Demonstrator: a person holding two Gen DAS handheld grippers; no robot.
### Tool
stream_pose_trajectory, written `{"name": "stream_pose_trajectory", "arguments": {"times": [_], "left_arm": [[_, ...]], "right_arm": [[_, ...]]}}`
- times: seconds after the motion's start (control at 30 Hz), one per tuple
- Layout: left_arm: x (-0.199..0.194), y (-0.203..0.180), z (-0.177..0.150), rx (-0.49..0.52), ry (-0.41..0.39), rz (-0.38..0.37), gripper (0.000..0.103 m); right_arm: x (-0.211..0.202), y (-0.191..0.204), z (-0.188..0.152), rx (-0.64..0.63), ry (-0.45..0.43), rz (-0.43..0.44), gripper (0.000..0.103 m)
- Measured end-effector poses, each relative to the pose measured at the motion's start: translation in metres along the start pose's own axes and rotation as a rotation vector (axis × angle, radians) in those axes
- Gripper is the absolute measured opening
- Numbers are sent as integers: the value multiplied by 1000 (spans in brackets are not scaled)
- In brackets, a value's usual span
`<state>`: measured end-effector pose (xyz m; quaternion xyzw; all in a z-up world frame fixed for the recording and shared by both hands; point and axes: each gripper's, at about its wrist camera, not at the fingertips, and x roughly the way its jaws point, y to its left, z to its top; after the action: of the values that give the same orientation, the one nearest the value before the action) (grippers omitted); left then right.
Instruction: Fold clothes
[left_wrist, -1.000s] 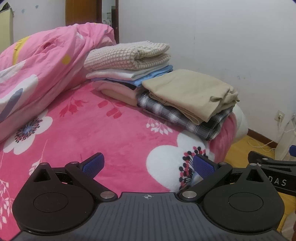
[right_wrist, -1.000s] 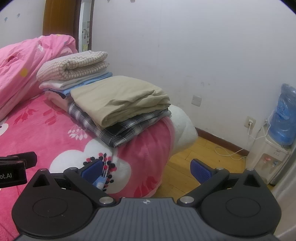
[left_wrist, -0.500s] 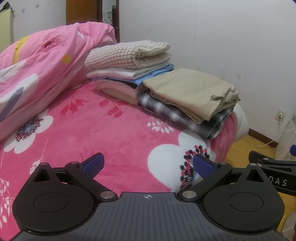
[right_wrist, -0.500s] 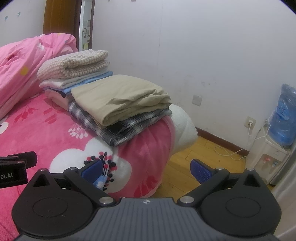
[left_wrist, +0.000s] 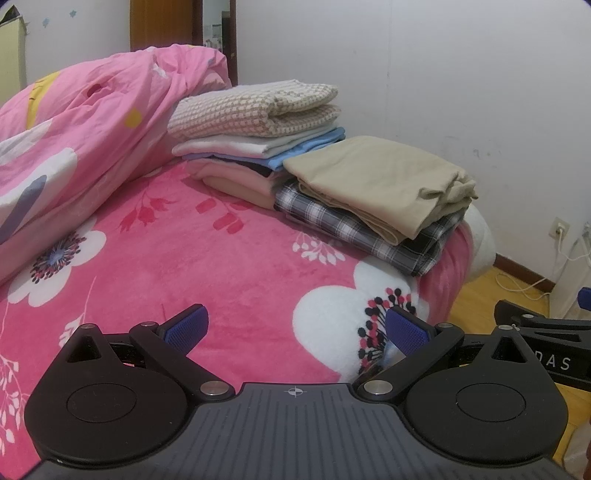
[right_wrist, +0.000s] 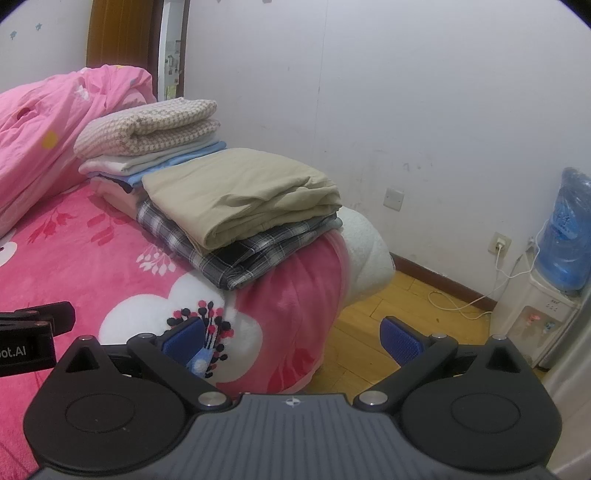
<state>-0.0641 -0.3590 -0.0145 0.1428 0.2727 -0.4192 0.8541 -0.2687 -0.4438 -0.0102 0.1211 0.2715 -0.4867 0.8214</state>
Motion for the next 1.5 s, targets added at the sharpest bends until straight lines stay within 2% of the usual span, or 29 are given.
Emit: {"name": "stream_pose_trajectory", "arguments": {"times": [1.5], "left_arm": [[2,3,-1,-2,8,4,103]], "right_arm": [[0,5,-1,-6,0,1,103]]}}
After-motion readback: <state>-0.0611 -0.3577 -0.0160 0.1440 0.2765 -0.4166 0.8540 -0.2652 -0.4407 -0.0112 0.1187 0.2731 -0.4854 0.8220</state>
